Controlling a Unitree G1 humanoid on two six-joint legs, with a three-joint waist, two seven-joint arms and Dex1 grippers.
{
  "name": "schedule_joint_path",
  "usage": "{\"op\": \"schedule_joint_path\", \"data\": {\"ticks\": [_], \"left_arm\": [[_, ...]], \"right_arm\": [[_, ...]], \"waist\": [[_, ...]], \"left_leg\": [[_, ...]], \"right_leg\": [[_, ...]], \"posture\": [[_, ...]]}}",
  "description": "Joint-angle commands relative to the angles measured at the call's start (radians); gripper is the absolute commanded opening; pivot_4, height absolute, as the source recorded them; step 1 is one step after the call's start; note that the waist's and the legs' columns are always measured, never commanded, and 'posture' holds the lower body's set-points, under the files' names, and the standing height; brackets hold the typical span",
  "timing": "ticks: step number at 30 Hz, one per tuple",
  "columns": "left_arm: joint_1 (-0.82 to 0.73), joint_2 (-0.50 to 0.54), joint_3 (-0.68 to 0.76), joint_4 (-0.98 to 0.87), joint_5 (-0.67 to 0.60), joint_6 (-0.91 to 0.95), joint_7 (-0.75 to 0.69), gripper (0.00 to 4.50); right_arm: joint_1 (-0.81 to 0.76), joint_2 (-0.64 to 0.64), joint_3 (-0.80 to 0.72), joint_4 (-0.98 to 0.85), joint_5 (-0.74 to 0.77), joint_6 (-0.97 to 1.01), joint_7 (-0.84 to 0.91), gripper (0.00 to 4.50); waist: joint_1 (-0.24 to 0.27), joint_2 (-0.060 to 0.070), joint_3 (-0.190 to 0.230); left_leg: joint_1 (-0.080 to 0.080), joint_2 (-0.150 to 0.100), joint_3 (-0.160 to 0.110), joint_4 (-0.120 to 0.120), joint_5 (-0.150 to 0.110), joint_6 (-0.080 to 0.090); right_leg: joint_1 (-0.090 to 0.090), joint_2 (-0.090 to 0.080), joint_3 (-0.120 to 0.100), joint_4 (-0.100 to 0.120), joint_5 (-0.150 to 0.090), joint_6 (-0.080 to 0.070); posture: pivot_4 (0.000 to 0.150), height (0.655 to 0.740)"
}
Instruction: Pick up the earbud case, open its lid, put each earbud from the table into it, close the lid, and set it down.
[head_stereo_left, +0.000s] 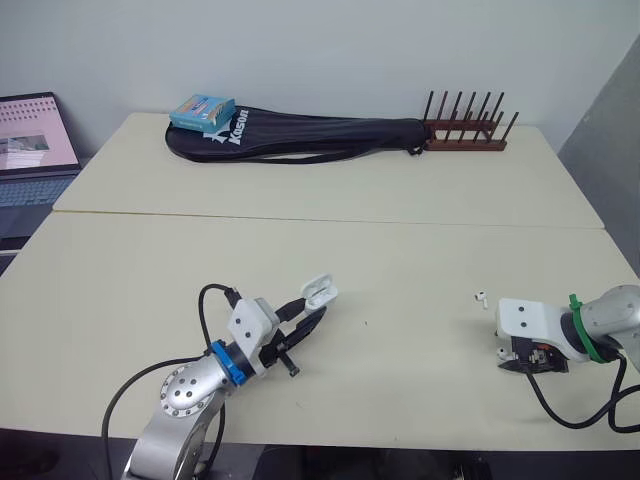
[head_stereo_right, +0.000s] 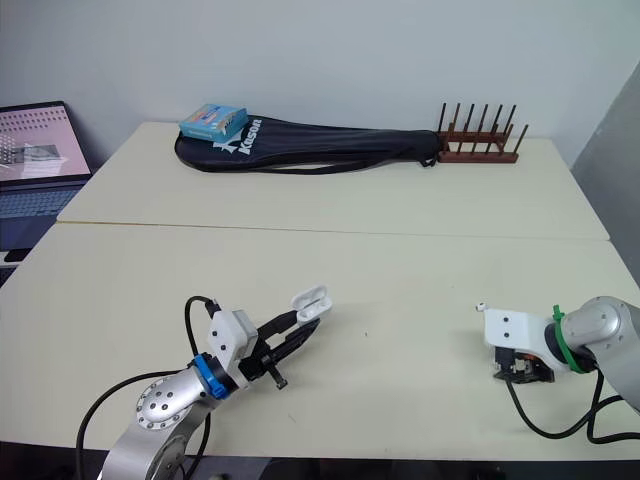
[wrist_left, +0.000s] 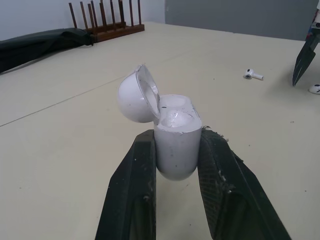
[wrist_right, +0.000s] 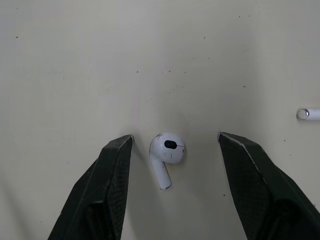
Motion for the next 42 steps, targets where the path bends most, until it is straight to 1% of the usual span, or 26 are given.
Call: {"op": "schedule_joint_path", "data": {"ticks": [1,4,8,9,10,17,21,24,28,33,34,36,39,42], "left_arm": [[-0.019,-0.006,-0.008,-0.028,0.001,-0.011,0.002,0.78],[-0.029,-0.008,-0.013,-0.019,0.001,-0.013,0.002,0.78],[-0.034,-0.012,-0.02,-0.013,0.004,-0.015,0.004,0.78],[-0.034,-0.013,-0.022,-0.012,0.005,-0.017,0.004,0.78],[-0.033,-0.015,-0.024,-0.011,0.007,-0.018,0.004,0.78],[-0.037,-0.022,-0.028,0.009,0.015,-0.031,0.0,0.78],[-0.06,-0.034,-0.023,0.032,0.018,-0.045,0.001,0.78],[-0.08,-0.042,-0.024,0.053,0.022,-0.059,0.0,0.78],[-0.106,-0.05,-0.024,0.077,0.026,-0.074,-0.001,0.78],[-0.154,-0.064,-0.019,0.117,0.029,-0.096,0.004,0.78],[-0.163,-0.068,-0.018,0.124,0.03,-0.101,0.006,0.78],[-0.179,-0.075,-0.02,0.134,0.033,-0.105,0.008,0.78],[-0.197,-0.088,-0.025,0.145,0.037,-0.112,0.013,0.78],[-0.205,-0.102,-0.027,0.15,0.039,-0.114,0.019,0.78]], "right_arm": [[0.012,0.004,0.009,0.018,-0.018,0.004,0.002,2.81],[0.02,0.002,0.011,0.019,-0.016,0.008,0.009,2.21],[0.024,0.002,0.011,0.023,-0.017,0.007,0.02,0.82],[0.019,0.003,0.012,0.025,-0.016,0.007,0.023,0.53],[0.016,0.004,0.012,0.027,-0.016,0.006,0.024,0.36],[-0.027,0.012,-0.001,0.032,0.001,-0.007,0.047,0.37],[-0.074,0.027,-0.04,0.005,0.06,0.037,0.066,0.37],[-0.135,0.072,-0.066,-0.019,0.119,0.088,0.054,0.37],[-0.217,0.162,-0.104,-0.045,0.21,0.202,0.009,0.37],[-0.327,0.381,-0.21,-0.09,0.373,0.368,-0.146,0.37],[-0.341,0.432,-0.229,-0.097,0.392,0.376,-0.187,0.37],[-0.359,0.518,-0.256,-0.109,0.419,0.367,-0.255,0.37],[-0.371,0.689,-0.28,-0.127,0.471,0.297,-0.356,0.37],[-0.369,0.815,-0.27,-0.159,0.519,0.285,-0.433,0.37]], "waist": [[0.0,0.0,0.0],[0.0,-0.001,0.0],[0.0,-0.003,-0.001],[0.0,-0.004,-0.001],[0.0,-0.004,-0.001],[0.0,-0.004,-0.001],[0.0,-0.004,-0.001],[0.0,-0.003,0.0],[0.0,-0.004,0.0],[0.001,-0.004,0.0],[0.001,-0.004,0.0],[0.001,-0.004,0.0],[0.0,-0.003,0.0],[0.0,-0.003,0.0]], "left_leg": [[0.0,0.0,0.0,0.0,0.0,0.0],[0.0,0.0,0.0,0.0,0.0,0.0],[0.001,0.0,0.0,0.0,0.0,0.0],[0.001,0.0,0.0,0.0,0.0,0.0],[0.002,0.0,0.0,0.0,0.0,0.0],[0.003,0.0,0.001,0.0,0.0,0.0],[0.003,0.0,0.001,0.0,0.0,0.0],[0.002,0.0,0.001,0.0,0.0,0.0],[0.001,0.0,0.001,-0.001,0.0,0.0],[-0.002,0.0,-0.002,0.0,0.0,0.0],[-0.002,0.0,-0.003,0.0,0.0,0.0],[-0.004,0.0,-0.004,0.0,0.0,0.0],[-0.006,0.0,-0.005,0.0,0.0,0.0],[-0.009,0.0,-0.005,0.0,0.0,0.0]], "right_leg": [[0.0,0.0,0.0,0.0,0.0,0.0],[0.0,0.0,-0.001,0.0,0.0,0.0],[0.001,0.0,-0.001,0.0,0.0,0.0],[0.001,0.0,-0.001,0.0,0.0,0.0],[0.002,0.0,-0.001,0.0,0.0,0.0],[0.002,0.0,-0.001,0.0,0.0,0.0],[0.001,0.0,0.0,0.0,0.0,0.0],[0.001,0.0,0.0,0.0,0.0,0.0],[0.0,0.0,-0.001,0.001,0.0,0.0],[-0.001,0.0,-0.001,0.001,0.0,0.0],[-0.002,0.0,-0.002,0.002,0.0,0.0],[-0.002,0.0,-0.003,0.002,0.0,0.0],[-0.004,0.0,-0.004,0.002,0.0,0.0],[-0.008,0.0,-0.005,0.005,0.0,0.0]], "posture": [[0.15,0.7274],[0.15,0.7274],[0.15,0.7274],[0.15,0.7274],[0.15,0.7274],[0.15,0.7274],[0.15,0.7274],[0.15,0.7274],[0.15,0.7274],[0.15,0.7274],[0.15,0.7274],[0.15,0.7274],[0.15,0.7274],[0.15,0.7274]]}}
